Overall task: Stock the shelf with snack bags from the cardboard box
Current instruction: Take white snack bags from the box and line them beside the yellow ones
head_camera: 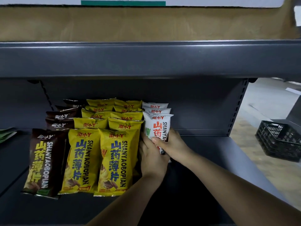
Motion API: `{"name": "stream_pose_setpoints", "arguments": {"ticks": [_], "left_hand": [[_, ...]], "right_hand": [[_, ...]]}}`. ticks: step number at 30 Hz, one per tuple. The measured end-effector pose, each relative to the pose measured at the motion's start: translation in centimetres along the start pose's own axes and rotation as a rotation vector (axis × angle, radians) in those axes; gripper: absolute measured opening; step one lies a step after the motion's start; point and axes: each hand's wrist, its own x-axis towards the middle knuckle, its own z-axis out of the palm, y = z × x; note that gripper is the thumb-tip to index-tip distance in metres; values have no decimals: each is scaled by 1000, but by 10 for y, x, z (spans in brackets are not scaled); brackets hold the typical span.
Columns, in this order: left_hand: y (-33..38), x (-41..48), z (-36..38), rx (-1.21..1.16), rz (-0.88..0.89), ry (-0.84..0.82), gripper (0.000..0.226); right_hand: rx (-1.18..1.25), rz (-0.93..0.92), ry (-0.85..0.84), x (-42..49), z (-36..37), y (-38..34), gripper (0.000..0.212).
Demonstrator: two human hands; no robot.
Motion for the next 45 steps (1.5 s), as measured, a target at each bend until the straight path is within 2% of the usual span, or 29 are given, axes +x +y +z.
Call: {"name": "stream_pose_setpoints", "arguments": {"ticks": [3,6,8,12,16,19,22,26,32,38,41,43,45], "left_hand": [[-4,2,5,16,8,45,117],[-7,2,7,57,11,78,116],[-9,1,7,84,7,95,116],[-11,1,8,86,-14,97,116],[-10,2,5,-6,-42,94,111],[-9,1,4,-10,-43,122,103],[-10,1,5,-8,-36,141,90],[-9,1,5,-42,-69,107,82],[-4,-1,2,59,-130,38,110],[5,-6,-3,208,-132,27,107],[7,-11,-5,304,-77,50,99],[13,-18,-8,348,-31,66,90],[20,-30,-12,376,-17,52,87]], "right_hand": [[138,5,-124,-6,-2,0,26],[206,-9,-120,-6,-3,3,19],[269,-29,-115,-5,-2,0,22],[381,-14,23,10,4,-9,30],[364,-10,117,21,18,-5,46],[433,-10,97,17,22,-4,37],[456,-29,-39,12,16,-1,22],[431,-4,-182,7,5,6,44],[338,-32,-39,5,15,9,22],[270,-23,-20,1,15,4,20],[223,-11,7,-3,14,0,21],[206,32,18,-4,14,-2,25],[191,87,3,-6,14,-5,40]]}}
